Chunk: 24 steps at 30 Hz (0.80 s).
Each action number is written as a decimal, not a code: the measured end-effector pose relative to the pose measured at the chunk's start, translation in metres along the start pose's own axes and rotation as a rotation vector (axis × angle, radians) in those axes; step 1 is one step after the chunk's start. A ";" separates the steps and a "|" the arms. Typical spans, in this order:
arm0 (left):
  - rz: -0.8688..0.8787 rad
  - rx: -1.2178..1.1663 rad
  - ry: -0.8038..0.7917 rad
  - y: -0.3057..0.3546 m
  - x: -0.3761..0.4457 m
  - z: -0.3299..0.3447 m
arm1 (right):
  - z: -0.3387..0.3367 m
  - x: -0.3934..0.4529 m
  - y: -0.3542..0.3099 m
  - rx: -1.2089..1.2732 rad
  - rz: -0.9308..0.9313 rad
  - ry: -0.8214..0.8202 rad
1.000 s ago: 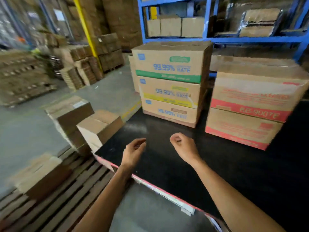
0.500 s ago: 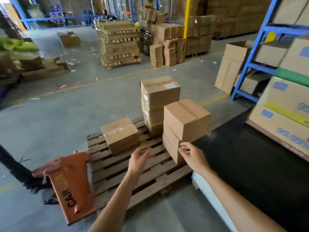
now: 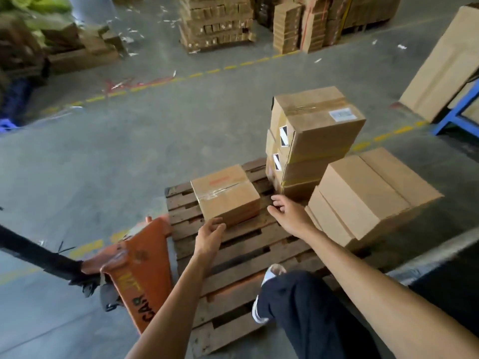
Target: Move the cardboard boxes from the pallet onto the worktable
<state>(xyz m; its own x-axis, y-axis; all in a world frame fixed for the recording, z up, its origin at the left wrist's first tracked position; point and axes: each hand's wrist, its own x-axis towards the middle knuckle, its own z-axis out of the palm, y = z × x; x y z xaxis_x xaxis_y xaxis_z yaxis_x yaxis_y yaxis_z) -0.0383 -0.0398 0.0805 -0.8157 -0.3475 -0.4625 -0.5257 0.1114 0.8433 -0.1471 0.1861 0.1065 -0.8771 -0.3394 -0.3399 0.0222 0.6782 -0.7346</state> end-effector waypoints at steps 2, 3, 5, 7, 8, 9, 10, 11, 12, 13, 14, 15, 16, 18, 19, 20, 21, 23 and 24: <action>-0.029 0.008 0.004 0.006 0.045 -0.007 | 0.004 0.050 -0.009 -0.016 0.004 -0.025; -0.048 0.001 0.006 0.008 0.071 -0.010 | 0.007 0.080 -0.013 -0.021 0.011 -0.041; -0.102 -0.016 0.002 0.014 0.124 -0.016 | 0.013 0.142 -0.018 -0.046 0.039 -0.073; -0.195 -0.052 -0.001 0.021 0.179 -0.023 | 0.019 0.205 -0.020 -0.028 0.108 -0.104; -0.259 -0.075 0.013 0.025 0.205 -0.027 | 0.020 0.233 -0.021 -0.024 0.154 -0.112; -0.307 -0.096 0.044 0.030 0.225 -0.030 | 0.022 0.255 -0.021 -0.026 0.189 -0.118; -0.346 -0.111 0.072 0.032 0.253 -0.034 | 0.026 0.285 -0.021 -0.030 0.214 -0.136; -0.368 -0.123 0.091 0.033 0.274 -0.036 | 0.029 0.307 -0.018 -0.042 0.226 -0.161; -0.402 -0.126 0.113 0.030 0.304 -0.037 | 0.036 0.337 -0.013 -0.059 0.245 -0.180; -0.424 -0.125 0.141 0.028 0.325 -0.037 | 0.039 0.359 -0.008 -0.072 0.260 -0.195; -0.446 -0.118 0.160 0.024 0.345 -0.036 | 0.044 0.376 -0.003 -0.074 0.279 -0.209; -0.461 -0.110 0.164 0.016 0.366 -0.035 | 0.051 0.395 0.007 -0.065 0.303 -0.225; -0.474 -0.084 0.164 0.006 0.386 -0.033 | 0.059 0.413 0.016 -0.066 0.325 -0.237; -0.511 -0.041 0.168 -0.025 0.433 -0.026 | 0.085 0.454 0.043 -0.063 0.390 -0.241; -0.531 -0.007 0.185 -0.042 0.452 -0.024 | 0.098 0.470 0.054 -0.050 0.416 -0.239; -0.569 0.034 0.195 -0.057 0.469 -0.024 | 0.110 0.483 0.066 -0.039 0.437 -0.242; -0.595 0.070 0.202 -0.077 0.487 -0.020 | 0.126 0.499 0.082 -0.032 0.463 -0.243; -0.652 0.120 0.158 -0.134 0.525 -0.018 | 0.157 0.527 0.116 -0.044 0.500 -0.233; -0.676 0.132 0.144 -0.155 0.536 -0.021 | 0.168 0.536 0.125 -0.056 0.503 -0.220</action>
<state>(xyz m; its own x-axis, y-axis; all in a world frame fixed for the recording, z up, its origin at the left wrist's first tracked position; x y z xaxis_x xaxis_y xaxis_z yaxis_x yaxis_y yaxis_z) -0.3893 -0.2630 -0.2925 -0.2645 -0.4992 -0.8251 -0.9386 -0.0634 0.3392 -0.5338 -0.0207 -0.2662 -0.6437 -0.0892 -0.7600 0.3812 0.8238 -0.4196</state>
